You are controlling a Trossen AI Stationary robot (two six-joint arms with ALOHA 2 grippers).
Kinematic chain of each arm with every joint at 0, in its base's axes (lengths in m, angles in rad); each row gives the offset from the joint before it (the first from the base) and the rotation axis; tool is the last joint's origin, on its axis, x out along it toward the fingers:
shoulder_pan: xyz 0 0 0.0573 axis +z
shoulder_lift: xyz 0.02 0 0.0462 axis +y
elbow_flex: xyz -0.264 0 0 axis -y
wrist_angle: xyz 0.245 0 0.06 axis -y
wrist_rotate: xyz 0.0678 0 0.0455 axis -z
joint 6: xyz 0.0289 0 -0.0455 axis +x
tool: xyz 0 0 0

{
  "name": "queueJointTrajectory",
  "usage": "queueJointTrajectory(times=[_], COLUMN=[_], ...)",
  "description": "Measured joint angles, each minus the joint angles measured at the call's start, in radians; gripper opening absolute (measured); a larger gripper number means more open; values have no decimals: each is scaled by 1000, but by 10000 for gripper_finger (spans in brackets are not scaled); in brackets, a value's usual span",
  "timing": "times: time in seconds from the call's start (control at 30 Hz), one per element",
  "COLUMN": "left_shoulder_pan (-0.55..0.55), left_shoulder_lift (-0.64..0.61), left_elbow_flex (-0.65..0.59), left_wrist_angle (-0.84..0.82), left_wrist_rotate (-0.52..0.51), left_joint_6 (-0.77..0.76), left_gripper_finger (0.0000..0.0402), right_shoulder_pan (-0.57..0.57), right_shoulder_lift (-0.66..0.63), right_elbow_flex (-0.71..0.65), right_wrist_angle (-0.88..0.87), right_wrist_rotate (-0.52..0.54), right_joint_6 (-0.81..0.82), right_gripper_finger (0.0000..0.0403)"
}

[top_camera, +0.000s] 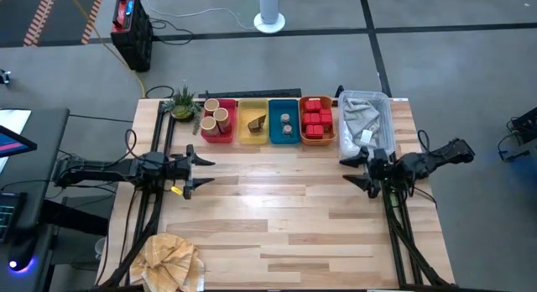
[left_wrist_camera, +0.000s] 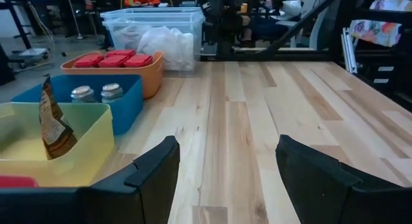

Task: Sort spices by type
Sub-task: Return to Home Position

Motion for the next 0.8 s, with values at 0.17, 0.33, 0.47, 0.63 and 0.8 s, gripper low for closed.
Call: queueJointTrajectory(times=[0.17, 0.33, 0.47, 0.63, 0.8], left_shoulder_pan=[0, 1, 1, 1, 1], left_shoulder_lift=[0, 1, 3, 3, 3], left_elbow_flex=[0, 0, 0, 0, 0], left_wrist_angle=[16, 20, 15, 12, 11], left_wrist_rotate=[-1, -5, -5, -4, -4], left_joint_6=[-229, -359, -249, -112, -82], left_gripper_finger=[245, 245, 245, 245, 245], right_shoulder_pan=[32, 36, 36, 36, 36], right_shoulder_lift=[0, 1, 1, 5, 4], right_elbow_flex=[0, 0, 0, 3, 3], right_wrist_angle=[-51, -112, -170, -189, -190], right_wrist_rotate=[0, 0, 0, 0, 0], right_joint_6=[0, 0, -1, -1, -1], right_gripper_finger=[327, 327, 327, 327, 327])
